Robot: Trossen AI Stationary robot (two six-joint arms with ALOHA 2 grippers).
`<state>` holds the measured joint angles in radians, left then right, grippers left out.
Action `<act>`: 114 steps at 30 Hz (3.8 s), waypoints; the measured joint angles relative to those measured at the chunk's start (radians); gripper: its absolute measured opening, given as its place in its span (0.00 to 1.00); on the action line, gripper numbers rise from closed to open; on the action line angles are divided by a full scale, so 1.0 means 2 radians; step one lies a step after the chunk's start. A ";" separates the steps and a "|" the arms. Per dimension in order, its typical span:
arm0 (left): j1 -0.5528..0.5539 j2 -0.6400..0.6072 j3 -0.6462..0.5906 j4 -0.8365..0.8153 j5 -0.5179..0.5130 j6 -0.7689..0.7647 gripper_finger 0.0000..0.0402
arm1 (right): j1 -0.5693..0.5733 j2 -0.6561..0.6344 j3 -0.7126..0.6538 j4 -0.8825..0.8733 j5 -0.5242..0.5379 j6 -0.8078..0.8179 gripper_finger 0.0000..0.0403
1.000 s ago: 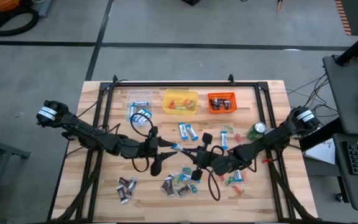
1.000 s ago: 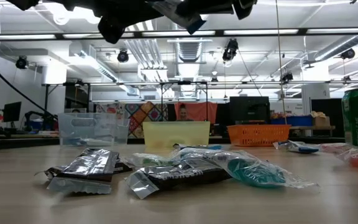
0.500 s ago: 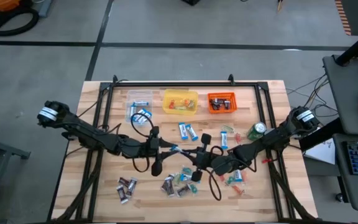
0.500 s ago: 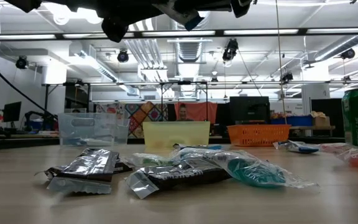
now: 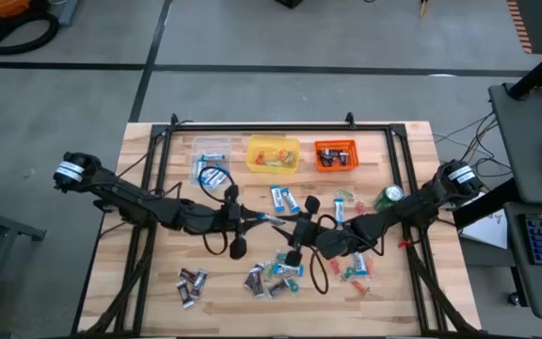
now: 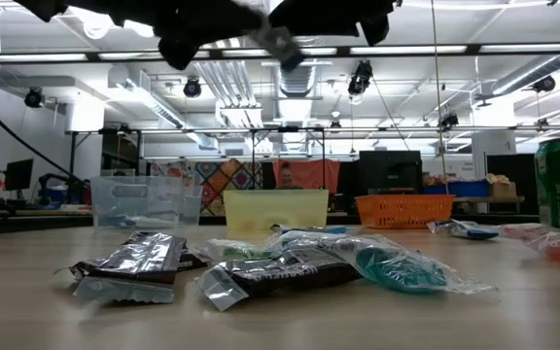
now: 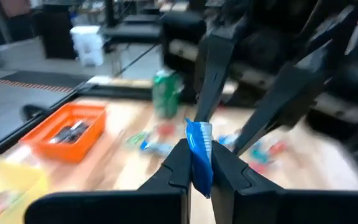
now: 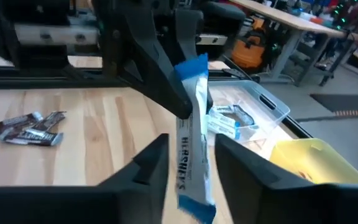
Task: Sort candy
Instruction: Put the white chocolate into the transparent bin
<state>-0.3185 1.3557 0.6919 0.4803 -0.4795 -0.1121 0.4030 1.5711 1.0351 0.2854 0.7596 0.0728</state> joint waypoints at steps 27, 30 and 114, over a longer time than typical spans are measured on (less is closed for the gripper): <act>0.380 -0.027 0.082 -0.599 -0.061 -0.068 0.03 | -0.049 -0.015 0.011 -0.139 0.033 0.183 0.46; 0.380 -0.014 0.082 -0.598 -0.051 -0.071 0.03 | -0.080 -0.016 0.025 -0.178 -0.006 0.190 0.46; 0.021 -0.097 -0.001 -0.232 0.088 -0.003 0.35 | -0.161 0.006 -0.023 -0.553 -0.320 0.436 0.04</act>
<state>-0.2766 1.1619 0.6891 0.0170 -0.3042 -0.1177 0.0814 1.5824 0.9886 -0.8198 0.1199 0.9449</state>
